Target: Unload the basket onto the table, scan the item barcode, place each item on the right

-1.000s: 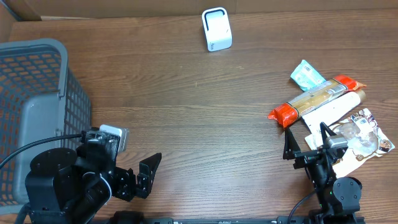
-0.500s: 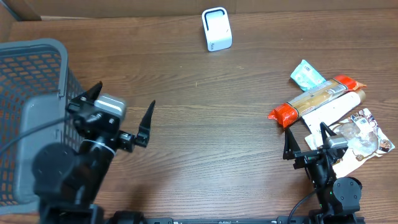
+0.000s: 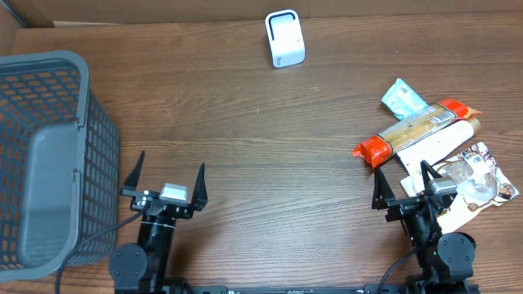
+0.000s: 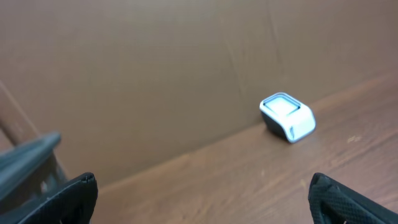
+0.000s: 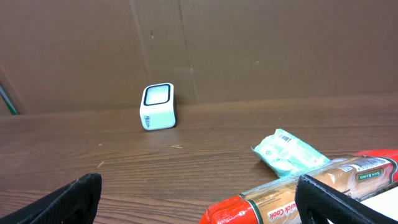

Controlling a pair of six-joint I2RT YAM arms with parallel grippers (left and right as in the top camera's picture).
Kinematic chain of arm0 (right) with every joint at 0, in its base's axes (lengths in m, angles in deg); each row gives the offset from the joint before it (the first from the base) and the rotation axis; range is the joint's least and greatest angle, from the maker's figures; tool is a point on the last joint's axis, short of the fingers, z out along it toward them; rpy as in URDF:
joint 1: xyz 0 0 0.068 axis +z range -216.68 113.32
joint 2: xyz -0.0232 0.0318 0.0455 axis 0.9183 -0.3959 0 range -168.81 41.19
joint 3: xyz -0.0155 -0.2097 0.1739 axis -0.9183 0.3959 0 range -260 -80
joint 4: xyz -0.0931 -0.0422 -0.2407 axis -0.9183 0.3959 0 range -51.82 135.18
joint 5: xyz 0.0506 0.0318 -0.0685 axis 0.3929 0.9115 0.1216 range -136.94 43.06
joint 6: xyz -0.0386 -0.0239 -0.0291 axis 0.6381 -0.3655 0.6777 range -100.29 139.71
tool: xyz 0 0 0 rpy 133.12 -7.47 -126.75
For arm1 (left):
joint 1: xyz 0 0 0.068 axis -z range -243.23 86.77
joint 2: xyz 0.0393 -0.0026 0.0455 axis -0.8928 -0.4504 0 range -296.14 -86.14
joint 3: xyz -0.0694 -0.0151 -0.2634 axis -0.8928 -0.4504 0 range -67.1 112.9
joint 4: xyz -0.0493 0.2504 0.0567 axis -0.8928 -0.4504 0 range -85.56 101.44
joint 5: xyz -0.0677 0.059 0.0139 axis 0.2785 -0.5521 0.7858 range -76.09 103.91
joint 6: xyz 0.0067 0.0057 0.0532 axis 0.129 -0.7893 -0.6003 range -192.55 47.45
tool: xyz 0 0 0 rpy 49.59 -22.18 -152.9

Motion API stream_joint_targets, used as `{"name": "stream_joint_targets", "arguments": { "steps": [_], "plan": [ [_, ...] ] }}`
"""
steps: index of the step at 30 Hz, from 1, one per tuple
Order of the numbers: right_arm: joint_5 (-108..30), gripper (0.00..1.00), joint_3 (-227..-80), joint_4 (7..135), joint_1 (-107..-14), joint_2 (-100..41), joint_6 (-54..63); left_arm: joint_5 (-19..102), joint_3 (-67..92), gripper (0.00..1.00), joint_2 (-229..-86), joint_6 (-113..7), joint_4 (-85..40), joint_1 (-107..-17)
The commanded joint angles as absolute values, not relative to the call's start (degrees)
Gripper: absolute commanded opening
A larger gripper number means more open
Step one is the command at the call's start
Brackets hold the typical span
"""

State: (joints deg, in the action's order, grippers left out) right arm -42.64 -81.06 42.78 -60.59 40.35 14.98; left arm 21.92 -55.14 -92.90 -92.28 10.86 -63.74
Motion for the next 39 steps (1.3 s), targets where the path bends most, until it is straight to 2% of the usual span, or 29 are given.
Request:
{"name": "stream_joint_targets", "arguments": {
  "steps": [1,6,10,12,39],
  "plan": [
    [-42.34,1.00,-80.45,42.56,-60.27,41.03,14.63,19.12,-59.53,1.00,-88.71,-93.37,11.28,-64.12],
    [-42.34,1.00,-80.45,42.54,-60.27,41.03,14.63,18.79,-64.21,1.00,-86.32,-93.35,10.73,-64.12],
    [-42.34,1.00,-80.45,42.56,-60.27,41.03,14.63,19.32,-66.28,0.99,-86.32,-92.54,5.77,-63.96],
    [-42.34,1.00,-80.45,42.56,-60.27,41.03,14.63,18.94,-66.24,1.00,-86.32,-89.28,6.12,-63.96],
    [-42.34,1.00,-80.45,42.56,-60.27,41.03,14.63,18.99,-66.24,1.00,-86.39,-89.24,6.21,-63.96]
  ]
}}
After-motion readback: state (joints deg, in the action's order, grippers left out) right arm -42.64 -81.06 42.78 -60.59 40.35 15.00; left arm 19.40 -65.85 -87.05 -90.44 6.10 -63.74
